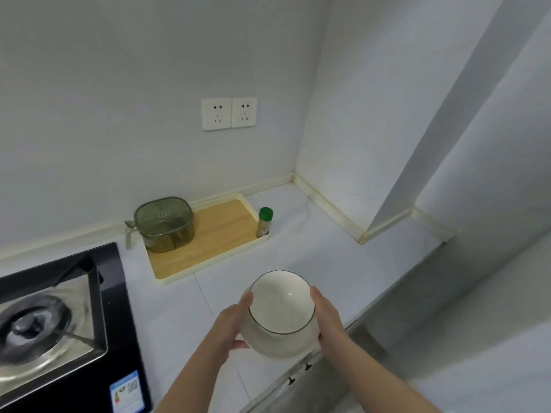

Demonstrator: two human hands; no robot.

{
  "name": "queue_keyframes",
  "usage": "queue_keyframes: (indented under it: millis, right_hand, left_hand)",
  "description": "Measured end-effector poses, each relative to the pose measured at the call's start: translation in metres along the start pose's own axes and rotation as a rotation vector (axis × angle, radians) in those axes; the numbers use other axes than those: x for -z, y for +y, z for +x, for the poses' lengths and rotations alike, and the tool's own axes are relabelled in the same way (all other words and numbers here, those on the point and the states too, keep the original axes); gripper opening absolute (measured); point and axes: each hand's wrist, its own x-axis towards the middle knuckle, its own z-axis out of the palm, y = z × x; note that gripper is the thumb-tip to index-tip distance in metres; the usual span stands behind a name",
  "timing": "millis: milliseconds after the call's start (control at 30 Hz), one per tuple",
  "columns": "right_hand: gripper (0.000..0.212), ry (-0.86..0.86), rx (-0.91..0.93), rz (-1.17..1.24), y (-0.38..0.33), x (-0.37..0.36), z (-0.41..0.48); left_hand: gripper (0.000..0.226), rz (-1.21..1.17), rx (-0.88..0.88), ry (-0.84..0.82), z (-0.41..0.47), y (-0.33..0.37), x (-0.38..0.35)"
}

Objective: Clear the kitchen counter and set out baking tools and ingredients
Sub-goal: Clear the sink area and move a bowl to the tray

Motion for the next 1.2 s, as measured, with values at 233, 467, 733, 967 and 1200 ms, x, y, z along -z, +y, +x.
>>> queue_keyframes:
  millis: [233,467,733,967,1200]
  right_hand:
    - [0.04,0.145,-0.032,0.111,-0.042,0.022,0.085]
    - [0.024,0.205,-0.027,0.103,-0.067,0.032,0.145]
    - [0.029,0.183,-0.05,0.079,-0.081,0.038,0.195]
    - [0.023,0.137,-0.031,0.134,-0.079,0.049,0.221]
    - [0.025,0.225,0.153,-0.349,-0.062,0.056,0.194]
  left_hand:
    - [0.041,0.069,0.01,0.003,0.095,0.06,-0.052]
    - [0.036,0.099,0.026,0.042,0.153,0.086,-0.085]
    - [0.041,0.227,-0.036,0.099,0.19,0.11,-0.098]
    - [0.045,0.33,-0.036,0.126,0.207,0.117,-0.107]
    - [0.024,0.282,-0.08,0.074,0.186,0.087,-0.098]
